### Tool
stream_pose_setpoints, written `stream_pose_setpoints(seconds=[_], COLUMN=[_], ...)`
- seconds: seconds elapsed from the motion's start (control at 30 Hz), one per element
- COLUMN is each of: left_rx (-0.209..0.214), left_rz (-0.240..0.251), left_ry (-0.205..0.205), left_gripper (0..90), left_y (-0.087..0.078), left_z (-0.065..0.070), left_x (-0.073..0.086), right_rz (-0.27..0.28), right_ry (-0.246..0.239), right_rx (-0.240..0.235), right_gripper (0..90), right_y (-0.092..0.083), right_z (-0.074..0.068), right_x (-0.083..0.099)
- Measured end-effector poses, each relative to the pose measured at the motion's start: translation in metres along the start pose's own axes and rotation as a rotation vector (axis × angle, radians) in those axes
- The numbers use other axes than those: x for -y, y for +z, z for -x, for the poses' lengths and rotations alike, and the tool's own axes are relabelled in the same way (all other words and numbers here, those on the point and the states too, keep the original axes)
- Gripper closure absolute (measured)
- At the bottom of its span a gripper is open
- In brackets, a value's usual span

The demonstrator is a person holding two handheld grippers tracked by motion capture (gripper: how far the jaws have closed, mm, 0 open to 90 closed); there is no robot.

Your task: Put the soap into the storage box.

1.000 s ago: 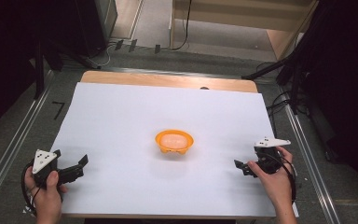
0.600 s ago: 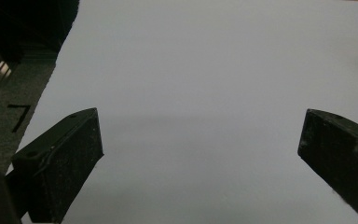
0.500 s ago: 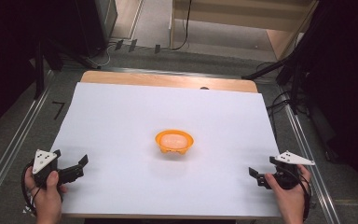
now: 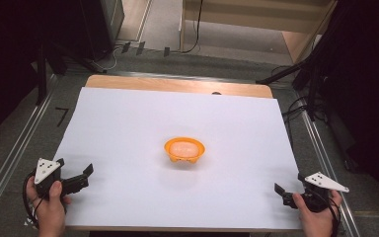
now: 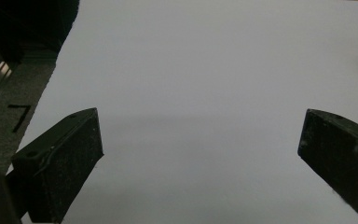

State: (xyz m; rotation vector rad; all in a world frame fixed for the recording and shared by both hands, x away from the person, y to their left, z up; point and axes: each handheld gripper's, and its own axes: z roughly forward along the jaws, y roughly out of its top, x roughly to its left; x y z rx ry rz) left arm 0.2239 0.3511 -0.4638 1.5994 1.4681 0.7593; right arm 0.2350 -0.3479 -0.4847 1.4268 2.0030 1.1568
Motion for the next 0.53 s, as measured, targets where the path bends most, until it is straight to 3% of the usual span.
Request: stream_pose_setpoints(seconds=[0.17, 0.53], left_rx=[0.001, 0.000], left_rz=[0.002, 0.002], left_ry=[-0.001, -0.002], left_gripper=[0.1, 0.2], left_y=[0.0000, 0.0000], left_z=[0.0000, 0.0000], left_x=[0.0001, 0.0001], right_rz=[0.068, 0.095], right_ry=[0.048, 0.065], right_rx=[-0.010, 0.006], right_gripper=[0.0, 0.0], right_y=[-0.0066, -0.0083], right_z=[0.0065, 0.0074], right_x=[0.0058, 0.0076])
